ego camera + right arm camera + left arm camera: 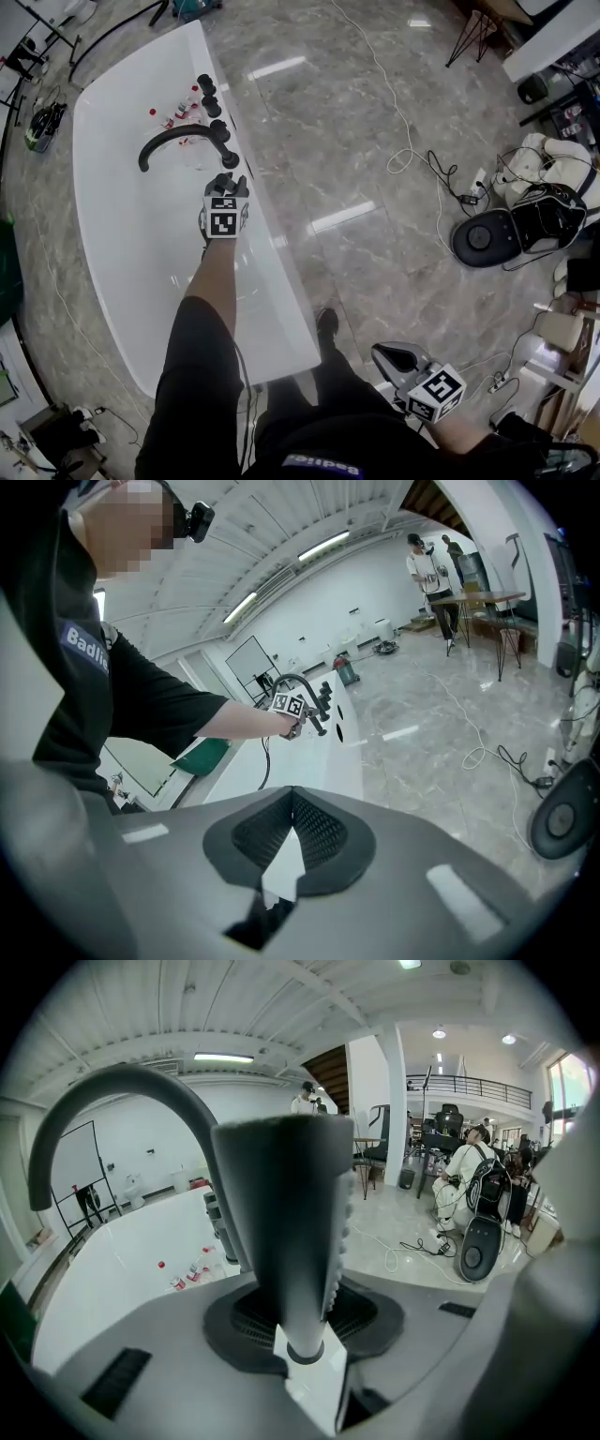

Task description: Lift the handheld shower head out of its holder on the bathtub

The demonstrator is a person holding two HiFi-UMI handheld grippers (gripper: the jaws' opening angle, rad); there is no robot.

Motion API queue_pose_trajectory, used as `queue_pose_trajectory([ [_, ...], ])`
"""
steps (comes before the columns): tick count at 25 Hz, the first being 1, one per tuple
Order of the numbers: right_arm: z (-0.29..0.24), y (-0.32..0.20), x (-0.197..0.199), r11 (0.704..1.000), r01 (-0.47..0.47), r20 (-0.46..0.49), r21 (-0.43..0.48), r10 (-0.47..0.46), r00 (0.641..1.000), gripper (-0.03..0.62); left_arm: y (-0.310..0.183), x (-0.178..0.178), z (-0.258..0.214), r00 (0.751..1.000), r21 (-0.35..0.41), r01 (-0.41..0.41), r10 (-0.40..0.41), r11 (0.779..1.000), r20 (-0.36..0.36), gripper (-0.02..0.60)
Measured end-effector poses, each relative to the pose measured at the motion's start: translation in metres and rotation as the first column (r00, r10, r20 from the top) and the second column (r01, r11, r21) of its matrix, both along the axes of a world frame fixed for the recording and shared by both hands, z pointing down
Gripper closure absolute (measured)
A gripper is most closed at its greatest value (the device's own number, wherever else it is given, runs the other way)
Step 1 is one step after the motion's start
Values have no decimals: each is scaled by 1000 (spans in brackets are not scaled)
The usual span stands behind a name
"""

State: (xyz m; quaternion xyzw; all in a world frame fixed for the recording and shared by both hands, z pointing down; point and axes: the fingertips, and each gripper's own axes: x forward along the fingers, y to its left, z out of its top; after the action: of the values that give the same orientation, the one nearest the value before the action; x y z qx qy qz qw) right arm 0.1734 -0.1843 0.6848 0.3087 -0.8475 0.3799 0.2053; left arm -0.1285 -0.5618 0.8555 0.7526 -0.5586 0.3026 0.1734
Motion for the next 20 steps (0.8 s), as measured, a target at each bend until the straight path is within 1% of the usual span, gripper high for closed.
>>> queue_pose_trajectory([
  [6, -21, 5, -20, 1000, -4, 51, 30, 2, 999, 592, 11, -7, -52, 1000, 45, -7, 8, 999, -13, 466],
  [10, -47, 5, -36, 997, -7, 85, 75, 0, 996, 592, 23, -16, -93, 1000, 74, -17, 18, 997, -13, 466],
  [15, -71, 17, -57, 994, -6, 115, 109, -7, 993, 592, 49, -32, -142, 999, 115, -18, 22, 993, -30, 466],
  [20, -90, 32, -76, 991, 14, 121, 130, -30, 992, 592, 78, -48, -176, 998, 154, -8, 18, 988, -66, 466],
])
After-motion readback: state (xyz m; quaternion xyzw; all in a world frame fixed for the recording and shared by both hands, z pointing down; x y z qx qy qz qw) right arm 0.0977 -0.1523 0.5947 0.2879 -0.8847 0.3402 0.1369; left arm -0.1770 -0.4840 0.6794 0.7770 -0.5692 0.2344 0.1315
